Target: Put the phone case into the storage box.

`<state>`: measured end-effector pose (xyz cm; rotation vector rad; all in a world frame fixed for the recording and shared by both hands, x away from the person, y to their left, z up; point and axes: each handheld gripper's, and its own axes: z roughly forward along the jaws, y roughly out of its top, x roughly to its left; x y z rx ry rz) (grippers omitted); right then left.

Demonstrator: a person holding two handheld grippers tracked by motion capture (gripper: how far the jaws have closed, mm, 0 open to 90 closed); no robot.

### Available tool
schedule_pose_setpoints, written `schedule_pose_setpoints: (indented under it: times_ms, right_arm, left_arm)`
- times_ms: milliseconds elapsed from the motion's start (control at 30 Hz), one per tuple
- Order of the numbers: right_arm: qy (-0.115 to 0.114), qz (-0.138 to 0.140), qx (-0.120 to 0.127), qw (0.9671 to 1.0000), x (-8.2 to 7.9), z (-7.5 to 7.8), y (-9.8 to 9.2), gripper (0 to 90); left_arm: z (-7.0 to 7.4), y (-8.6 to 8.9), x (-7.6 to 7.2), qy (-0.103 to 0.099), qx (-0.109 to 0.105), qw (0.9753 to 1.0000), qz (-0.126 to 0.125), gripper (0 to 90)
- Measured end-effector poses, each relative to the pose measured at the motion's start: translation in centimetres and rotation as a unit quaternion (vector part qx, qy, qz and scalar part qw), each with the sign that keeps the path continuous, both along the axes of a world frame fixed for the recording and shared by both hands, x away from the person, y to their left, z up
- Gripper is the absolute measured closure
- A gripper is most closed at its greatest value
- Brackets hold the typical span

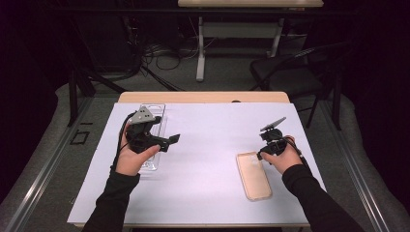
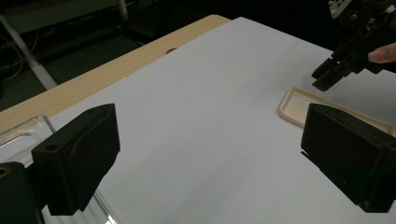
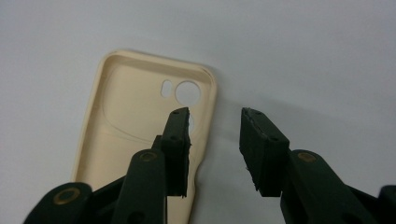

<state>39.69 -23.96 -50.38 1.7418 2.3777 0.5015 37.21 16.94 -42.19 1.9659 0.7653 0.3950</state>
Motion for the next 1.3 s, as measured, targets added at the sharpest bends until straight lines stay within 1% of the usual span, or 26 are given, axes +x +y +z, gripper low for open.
schedule_pose_setpoints:
  times_ms: [67, 100, 167, 200, 233, 267, 300, 333, 367, 400, 433, 467, 500, 533, 633, 700, 733, 767, 800, 833, 867, 933, 1000, 1033, 1133, 1300]
  right_arm:
    - [0.014, -0.008, 0.007, 0.9998, 0.2, -0.1, 0.0, 65.1]
    - [0.015, -0.003, -0.001, 0.9999, 0.4, -0.2, 0.0, 65.1]
    - [0.012, -0.01, 0.009, 0.9998, 0.5, -0.5, 0.1, 65.4]
    - [0.013, -0.011, 0.007, 0.9998, 0.5, -0.5, 0.1, 65.4]
    - [0.008, -0.013, 0.012, 0.9998, 0.6, -0.7, 0.1, 65.4]
    - [0.018, -0.015, 0.004, 0.9997, 0.7, -0.7, 0.2, 65.4]
    - [0.021, -0.015, 0.001, 0.9997, 0.8, -0.7, 0.1, 65.3]
    - [0.02, -0.019, -0.001, 0.9996, 0.8, -0.8, 0.1, 65.2]
    - [0.024, -0.026, 0.001, 0.9994, 0.8, -0.8, 0.2, 65.0]
    - [0.024, -0.026, 0.003, 0.9994, 0.9, -0.9, 0.1, 65.1]
    - [0.029, -0.027, 0.004, 0.9992, 1.0, -0.9, 0.1, 65.4]
    - [0.029, -0.031, 0.003, 0.9991, 1.0, -0.9, 0.1, 67.1]
    - [0.036, -0.035, 0.01, 0.9987, 1.1, -1.0, 0.0, 68.4]
    - [0.052, -0.039, 0.0, 0.9979, 1.1, -0.9, 0.0, 69.2]
    - [0.045, -0.044, 0.015, 0.9979, 1.2, -1.4, 0.0, 71.1]
    - [0.047, -0.049, 0.016, 0.9976, 1.3, -1.5, 0.0, 72.8]
    - [0.055, -0.048, 0.009, 0.9973, 1.3, -1.5, 0.0, 73.5]
    - [0.059, -0.053, 0.01, 0.9968, 1.3, -1.5, 0.0, 74.3]
    - [0.058, -0.054, 0.016, 0.9968, 1.3, -1.6, 0.0, 75.2]
    - [0.057, -0.062, 0.025, 0.9962, 1.3, -1.7, 0.1, 75.9]
    - [0.051, -0.055, 0.028, 0.9968, 1.3, -1.9, 0.0, 76.6]
    - [0.061, -0.065, 0.031, 0.9955, 1.4, -1.9, 0.0, 77.8]
    - [0.062, -0.068, 0.031, 0.9952, 1.4, -1.9, 0.0, 78.6]
    - [0.056, -0.066, 0.037, 0.9956, 1.4, -2.0, -0.1, 78.9]
    - [0.066, -0.072, 0.032, 0.9947, 1.5, -1.9, -0.1, 79.0]
    - [0.067, -0.074, 0.035, 0.9944, 1.5, -2.2, -0.1, 79.4]
  left_arm:
    - [0.0, 0.0, 0.0, 0.0, -0.001, 1.0, 0.001, 4.6]
    - [0.0, 0.0, 0.0, -0.001, -0.002, 1.0, 0.001, 4.6]
    - [0.0, 0.1, 0.0, -0.001, -0.002, 1.0, 0.002, 4.6]
    - [0.0, 0.1, 0.0, 0.0, -0.002, 1.0, 0.002, 4.6]
    - [0.0, 0.0, 0.0, 0.0, -0.003, 1.0, 0.002, 4.6]
    - [0.0, 0.0, 0.0, 0.0, -0.002, 1.0, 0.002, 4.6]
    - [0.0, 0.1, 0.0, 0.0, -0.001, 1.0, 0.001, 4.6]
    - [0.0, 0.1, 0.0, 0.0, 0.0, 1.0, 0.001, 4.6]
    - [-0.1, 0.1, 0.0, 0.0, 0.0, 1.0, 0.001, 4.6]
    - [-0.1, 0.1, 0.0, 0.001, 0.0, 1.0, 0.002, 4.6]
    - [-0.1, 0.1, 0.0, 0.002, 0.0, 1.0, 0.002, 4.6]
    - [-0.1, 0.1, 0.0, 0.002, 0.0, 1.0, 0.003, 4.6]
    - [-0.1, 0.1, 0.0, 0.002, -0.001, 1.0, 0.004, 4.6]
    - [-0.1, 0.2, 0.1, 0.002, -0.001, 1.0, 0.004, 4.6]
    - [-0.1, 0.2, 0.1, 0.002, 0.0, 1.0, 0.005, 4.6]
    - [-0.2, 0.2, 0.1, 0.002, 0.001, 1.0, 0.005, 4.6]
    - [-0.2, 0.2, 0.1, 0.003, 0.0, 1.0, 0.005, 4.7]
    - [-0.2, 0.2, 0.1, 0.003, 0.0, 1.0, 0.005, 4.7]
    - [-0.2, 0.2, 0.1, 0.003, 0.0, 1.0, 0.006, 4.7]
    - [-0.2, 0.2, 0.1, 0.003, 0.001, 1.0, 0.006, 4.7]
    - [-0.2, 0.2, 0.1, 0.003, 0.0, 1.0, 0.006, 4.7]
    - [-0.2, 0.2, 0.1, 0.003, 0.0, 1.0, 0.006, 4.8]
    - [-0.2, 0.2, 0.1, 0.003, 0.001, 1.0, 0.006, 4.7]
    - [-0.2, 0.2, 0.1, 0.003, 0.0, 1.0, 0.006, 4.7]
    - [-0.2, 0.2, 0.1, 0.003, 0.0, 1.0, 0.007, 4.7]
    - [-0.2, 0.3, 0.1, 0.002, -0.001, 1.0, 0.007, 4.8]
